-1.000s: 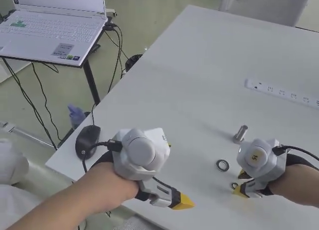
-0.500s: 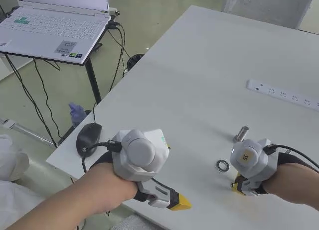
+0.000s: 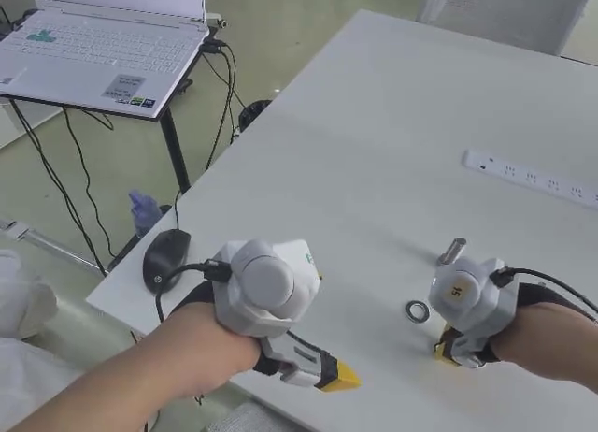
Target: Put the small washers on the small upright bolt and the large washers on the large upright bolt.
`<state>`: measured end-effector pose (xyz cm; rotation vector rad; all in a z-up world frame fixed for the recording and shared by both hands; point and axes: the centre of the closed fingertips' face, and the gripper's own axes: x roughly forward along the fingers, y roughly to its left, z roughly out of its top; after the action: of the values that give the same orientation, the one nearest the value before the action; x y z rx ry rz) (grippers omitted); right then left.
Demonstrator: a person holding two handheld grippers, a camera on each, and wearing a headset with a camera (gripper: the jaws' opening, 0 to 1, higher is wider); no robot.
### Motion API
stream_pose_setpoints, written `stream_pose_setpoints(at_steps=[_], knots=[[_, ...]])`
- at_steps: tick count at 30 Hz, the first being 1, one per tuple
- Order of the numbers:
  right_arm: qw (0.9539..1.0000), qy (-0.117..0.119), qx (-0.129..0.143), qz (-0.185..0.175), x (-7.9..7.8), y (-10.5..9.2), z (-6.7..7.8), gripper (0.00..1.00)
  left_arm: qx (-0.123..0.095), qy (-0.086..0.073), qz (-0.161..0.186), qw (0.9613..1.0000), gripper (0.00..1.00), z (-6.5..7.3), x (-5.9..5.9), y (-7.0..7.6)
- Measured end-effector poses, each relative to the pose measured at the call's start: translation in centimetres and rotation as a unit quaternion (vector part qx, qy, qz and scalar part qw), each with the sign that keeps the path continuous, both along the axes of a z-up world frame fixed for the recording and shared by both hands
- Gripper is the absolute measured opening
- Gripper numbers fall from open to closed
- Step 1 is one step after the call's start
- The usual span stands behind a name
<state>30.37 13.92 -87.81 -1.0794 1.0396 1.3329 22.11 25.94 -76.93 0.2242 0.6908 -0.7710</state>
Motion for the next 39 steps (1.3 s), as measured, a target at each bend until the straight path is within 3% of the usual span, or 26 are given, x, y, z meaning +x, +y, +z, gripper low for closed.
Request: stream_pose_setpoints(at_steps=[4,11,18,25,32,39], knots=[[1.0000,0.001,-0.003,-0.008,0.2,-0.7,0.1,0.12,0.001,0.001,-0.002,1.0000,0.80,0.0,0.0,-0.2],[0.9988,-0.005,0.005,-0.048,2.3,-3.0,1.8,0.12,0.002,0.004,-0.008,1.0000,0.79,-0.2,0.3,-0.4],[0.9937,-0.022,0.011,-0.109,5.0,-7.4,3.7,0.12,0.001,0.007,-0.017,0.9998,0.79,-0.4,0.6,-0.9],[0.9899,-0.032,0.004,-0.138,5.7,-10.6,4.7,0.12,0.002,0.009,-0.025,0.9996,0.79,-0.6,0.8,-1.4],[0.9870,-0.034,0.009,-0.157,6.6,-11.5,6.0,0.13,0.004,0.007,-0.027,0.9996,0.79,-0.4,1.2,-1.6],[0.9835,-0.048,0.027,-0.172,9.0,-11.1,7.6,0.13,0.006,0.011,-0.026,0.9996,0.79,-0.6,0.9,-1.7]])
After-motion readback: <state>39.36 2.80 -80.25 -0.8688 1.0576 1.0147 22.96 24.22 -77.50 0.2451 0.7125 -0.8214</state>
